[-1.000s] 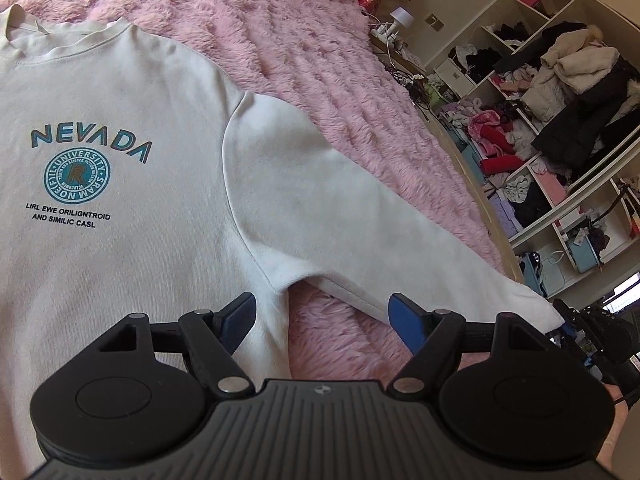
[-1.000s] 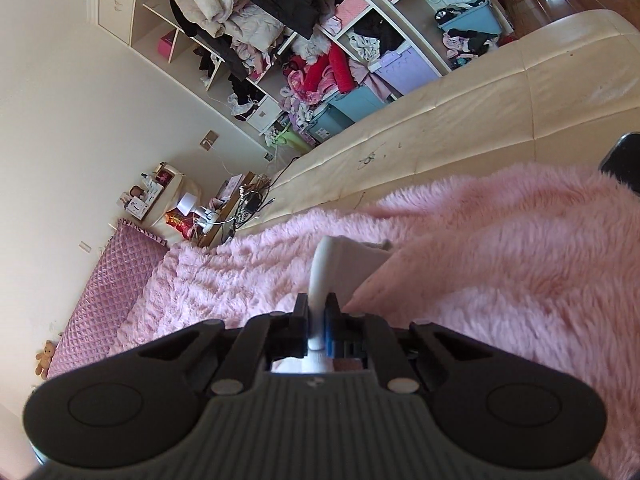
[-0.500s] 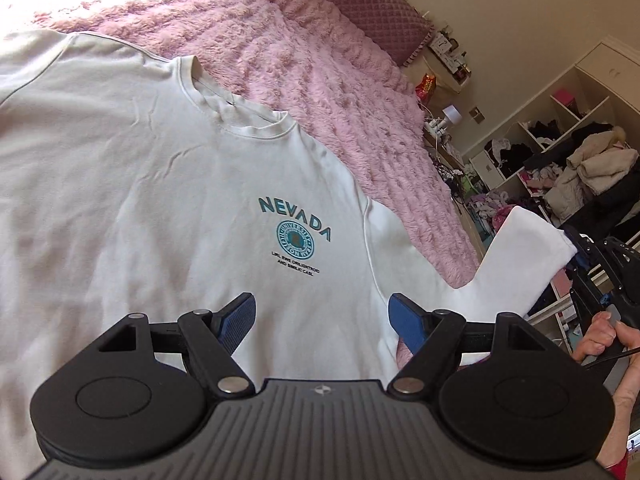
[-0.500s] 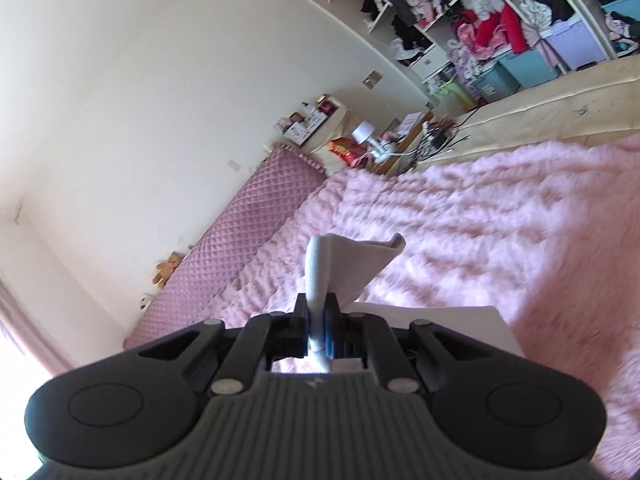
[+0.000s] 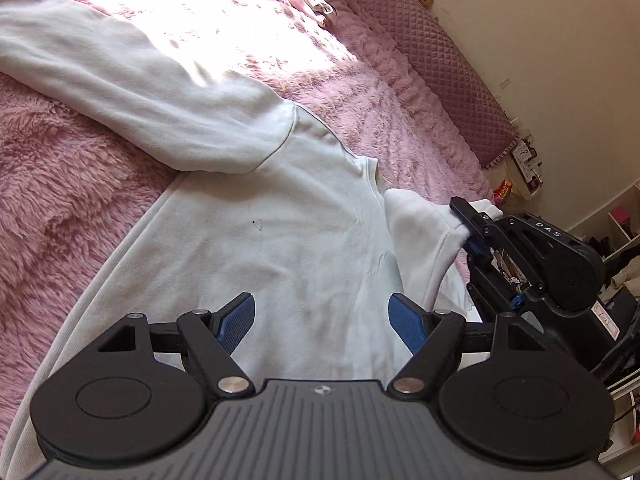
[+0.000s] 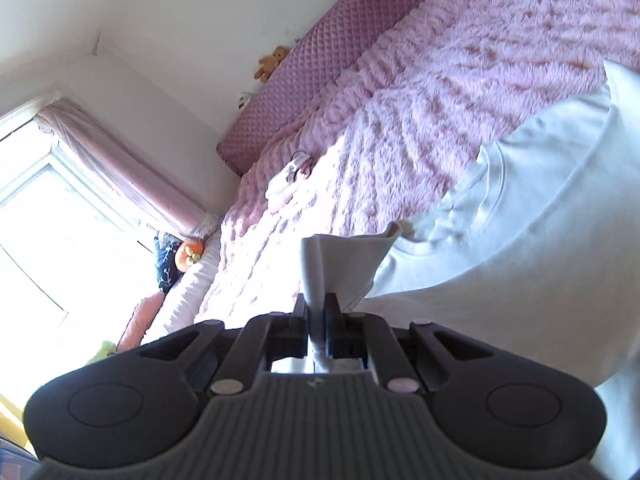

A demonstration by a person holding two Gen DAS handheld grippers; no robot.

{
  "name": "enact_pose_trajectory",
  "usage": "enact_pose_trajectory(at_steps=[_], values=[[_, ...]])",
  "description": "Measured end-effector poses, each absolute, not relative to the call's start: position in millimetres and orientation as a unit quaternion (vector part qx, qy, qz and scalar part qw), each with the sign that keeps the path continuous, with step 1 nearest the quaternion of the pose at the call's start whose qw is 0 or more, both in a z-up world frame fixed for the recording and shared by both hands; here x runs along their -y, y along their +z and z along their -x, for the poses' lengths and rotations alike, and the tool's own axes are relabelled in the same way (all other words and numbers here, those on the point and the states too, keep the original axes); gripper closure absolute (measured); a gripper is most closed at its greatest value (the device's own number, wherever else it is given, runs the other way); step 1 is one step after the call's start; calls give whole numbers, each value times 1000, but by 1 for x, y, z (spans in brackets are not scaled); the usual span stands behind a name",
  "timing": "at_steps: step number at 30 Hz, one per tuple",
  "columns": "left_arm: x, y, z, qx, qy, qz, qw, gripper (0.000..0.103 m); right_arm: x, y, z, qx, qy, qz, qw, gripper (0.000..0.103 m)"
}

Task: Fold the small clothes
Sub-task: 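Carry the sleeve cuff with the right gripper across the sweatshirt body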

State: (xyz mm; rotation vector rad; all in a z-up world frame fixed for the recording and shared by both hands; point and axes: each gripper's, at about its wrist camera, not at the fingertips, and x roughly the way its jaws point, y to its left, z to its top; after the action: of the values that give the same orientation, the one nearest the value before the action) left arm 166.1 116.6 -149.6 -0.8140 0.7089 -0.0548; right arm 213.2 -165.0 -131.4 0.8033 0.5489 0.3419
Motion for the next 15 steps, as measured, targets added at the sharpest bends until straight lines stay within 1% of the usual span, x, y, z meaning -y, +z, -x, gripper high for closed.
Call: enact_pose_trajectory(at_steps=[1,3,4,5,7,8,9,10,11,12,15], values=[[-122,-152,-165,-336,-22,389,857,15,151,-143,-214,-279,164,-374,869,95],[-130,-157,-163,-331,-15,398,855,15,128,-171,-211,-311,168,-358,865,80],[-134,-160,-163,-331,-11,408,851,15,121,-181,-212,-331,174,-349,859,68],[-137,-162,-163,-331,-11,416,847,15,120,-185,-209,-345,175,-350,853,68],[-140,-169,-167,-331,-14,430,840,15,129,-181,-199,-338,192,-356,850,67],[-140,-172,-170,-332,-19,434,837,15,137,-176,-195,-327,197,-352,854,64],[-139,-175,-174,-332,-23,438,835,15,150,-168,-187,-317,197,-346,861,57],[-137,-179,-179,-335,-25,443,831,15,160,-162,-180,-307,195,-338,868,53],[-136,-183,-183,-338,-27,448,827,15,181,-152,-172,-290,186,-323,882,52],[-135,-186,-189,-337,-32,454,824,15,195,-146,-165,-281,170,-300,895,52],[-128,-195,-208,-339,-27,462,819,15,237,-128,-153,-272,84,-181,941,52]])
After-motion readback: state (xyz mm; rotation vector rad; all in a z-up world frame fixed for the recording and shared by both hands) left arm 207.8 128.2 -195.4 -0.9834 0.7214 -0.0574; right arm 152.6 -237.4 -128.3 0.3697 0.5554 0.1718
